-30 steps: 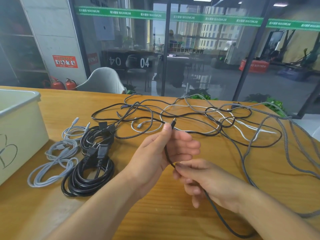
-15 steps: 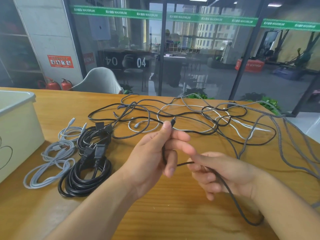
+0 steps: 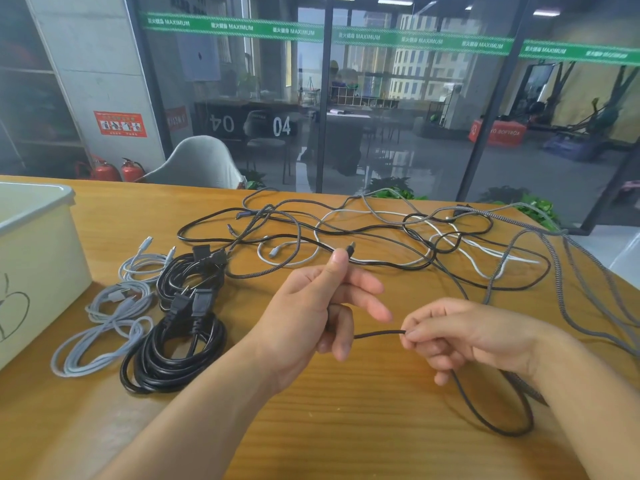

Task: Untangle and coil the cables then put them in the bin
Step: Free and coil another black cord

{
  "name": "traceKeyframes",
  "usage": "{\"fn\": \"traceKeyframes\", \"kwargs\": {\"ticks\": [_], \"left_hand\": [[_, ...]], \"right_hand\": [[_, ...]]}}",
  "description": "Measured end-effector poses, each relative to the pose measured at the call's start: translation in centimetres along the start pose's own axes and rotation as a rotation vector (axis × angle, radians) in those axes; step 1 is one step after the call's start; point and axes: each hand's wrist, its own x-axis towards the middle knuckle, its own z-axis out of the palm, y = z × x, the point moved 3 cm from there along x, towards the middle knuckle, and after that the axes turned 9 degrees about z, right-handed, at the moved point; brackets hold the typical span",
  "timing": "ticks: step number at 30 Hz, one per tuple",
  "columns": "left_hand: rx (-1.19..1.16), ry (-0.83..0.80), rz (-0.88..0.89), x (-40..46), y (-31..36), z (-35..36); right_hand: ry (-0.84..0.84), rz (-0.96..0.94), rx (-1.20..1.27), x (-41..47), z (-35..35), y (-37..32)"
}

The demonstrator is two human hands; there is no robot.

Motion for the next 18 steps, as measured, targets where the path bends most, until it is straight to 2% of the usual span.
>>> {"fn": "traceKeyframes", "kwargs": {"ticks": [3, 6, 8, 10, 13, 18], "left_hand": [[0.020, 0.003, -0.001, 0.1, -0.2, -0.2], [0.067, -0.013, -0.009, 0.2, -0.8, -0.1], [0.110, -0.028, -0.013, 0.2, -1.3, -0.1], [0.143, -0.038, -0.011, 0.1, -1.7, 0.1], [0.151, -0.028, -0.013, 0.1, -2.1, 0.4], [0.229, -0.034, 0.026, 0.3, -3.0, 0.8]], "right_hand": [[0.190, 0.024, -0.041, 0.4, -0.5, 0.5], [0.603, 0.004, -0.276, 1.0, -0.4, 0.3], [0.845, -0.083, -0.379, 0.6, 0.1, -0.6], [0.979, -0.251, -0.311, -0.1, 0.8, -1.5], [1.041, -0.469, -0.192, -1.2, 2.0, -2.6], [0.905, -0.634, -0.103, -0.7, 3.9, -3.0]]}}
